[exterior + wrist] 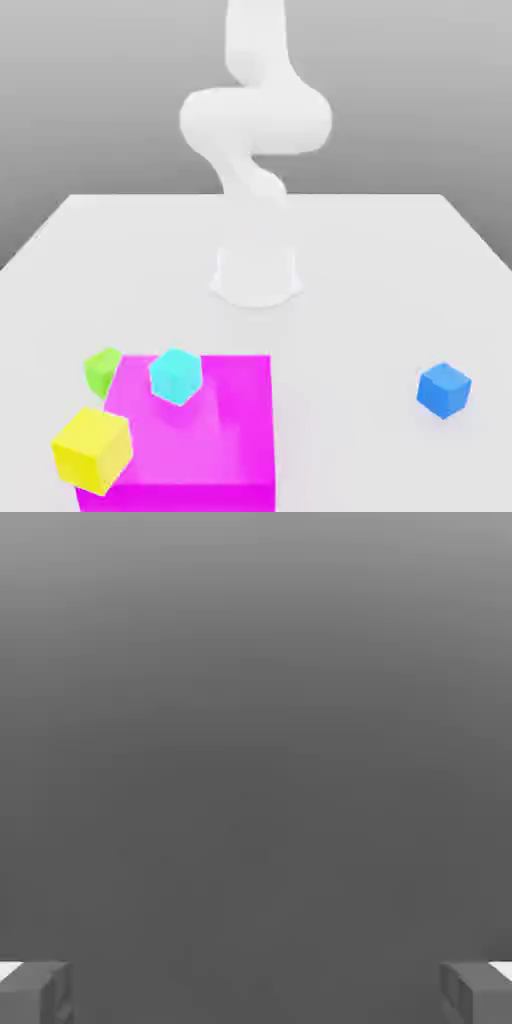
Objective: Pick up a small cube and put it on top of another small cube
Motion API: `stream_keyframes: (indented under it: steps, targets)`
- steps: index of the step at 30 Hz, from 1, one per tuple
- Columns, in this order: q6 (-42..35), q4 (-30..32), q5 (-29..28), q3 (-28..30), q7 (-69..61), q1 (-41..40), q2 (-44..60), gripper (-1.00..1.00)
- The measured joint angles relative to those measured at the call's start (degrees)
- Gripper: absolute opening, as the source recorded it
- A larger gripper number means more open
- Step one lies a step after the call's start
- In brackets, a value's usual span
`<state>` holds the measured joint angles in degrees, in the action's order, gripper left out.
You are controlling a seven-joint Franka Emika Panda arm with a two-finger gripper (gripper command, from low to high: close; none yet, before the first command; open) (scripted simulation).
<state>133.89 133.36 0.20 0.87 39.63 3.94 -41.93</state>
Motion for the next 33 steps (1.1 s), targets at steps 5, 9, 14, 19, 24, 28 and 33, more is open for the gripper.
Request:
stream_keyframes:
  steps: [5, 9, 14, 19, 24, 28, 33]
  targets:
    - [4.32, 3.23, 0.84, 1.42, -13.04, 7.61, 8.02, 0.00]
    - [7.67, 5.73, 1.66, 2.22, -23.26, 13.22, 14.25, 0.00]
    - [11.84, 8.85, 2.91, 2.50, -36.18, 19.56, 22.04, 0.00]
    - [16.01, 11.97, 4.01, 1.81, -48.99, 25.01, 29.82, 0.00]
    - [20.19, 15.09, 4.22, -0.33, -61.18, 29.39, 37.55, 0.00]
    - [23.59, 17.62, 2.55, -1.83, -69.60, 33.11, 43.67, 0.00]
    - [29.12, 19.17, -1.22, -2.49, -75.23, 34.67, 52.13, 0.00]
